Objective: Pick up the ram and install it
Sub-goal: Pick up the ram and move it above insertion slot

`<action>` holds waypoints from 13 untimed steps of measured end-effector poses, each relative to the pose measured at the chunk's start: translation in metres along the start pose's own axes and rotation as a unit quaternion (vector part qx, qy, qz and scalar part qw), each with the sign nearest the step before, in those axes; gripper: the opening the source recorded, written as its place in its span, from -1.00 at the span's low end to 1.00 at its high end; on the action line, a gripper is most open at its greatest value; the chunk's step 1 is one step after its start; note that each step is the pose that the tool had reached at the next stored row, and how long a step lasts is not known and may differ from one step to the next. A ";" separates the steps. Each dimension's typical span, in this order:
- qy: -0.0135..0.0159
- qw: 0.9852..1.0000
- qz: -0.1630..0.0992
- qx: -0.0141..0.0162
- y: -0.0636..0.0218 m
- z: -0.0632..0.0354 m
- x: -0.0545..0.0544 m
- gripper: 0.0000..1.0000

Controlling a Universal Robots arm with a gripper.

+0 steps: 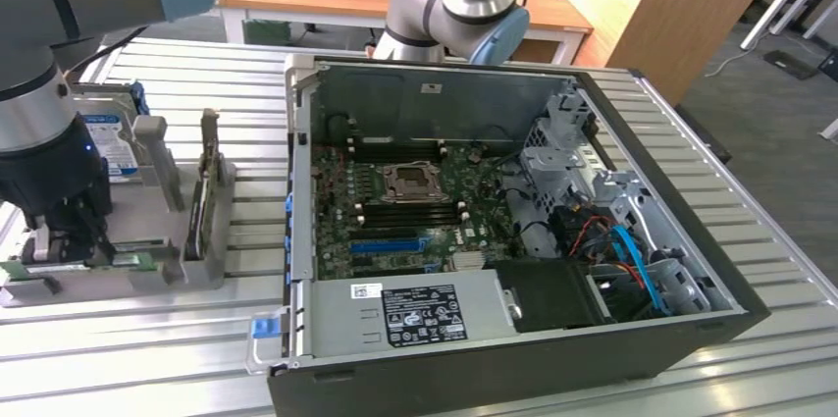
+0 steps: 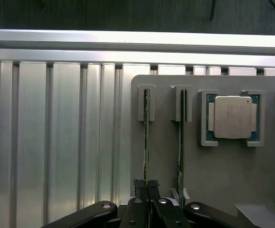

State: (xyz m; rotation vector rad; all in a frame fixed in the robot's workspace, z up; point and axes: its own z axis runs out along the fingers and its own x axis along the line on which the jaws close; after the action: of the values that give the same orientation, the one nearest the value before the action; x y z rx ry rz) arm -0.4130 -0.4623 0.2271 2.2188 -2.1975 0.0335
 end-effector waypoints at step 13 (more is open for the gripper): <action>0.000 1.000 0.000 0.000 -0.0010 -0.0281 0.001 -0.76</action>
State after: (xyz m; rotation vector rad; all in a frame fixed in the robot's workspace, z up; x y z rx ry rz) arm -0.4120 -0.4623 0.2552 2.2188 -2.1976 0.0336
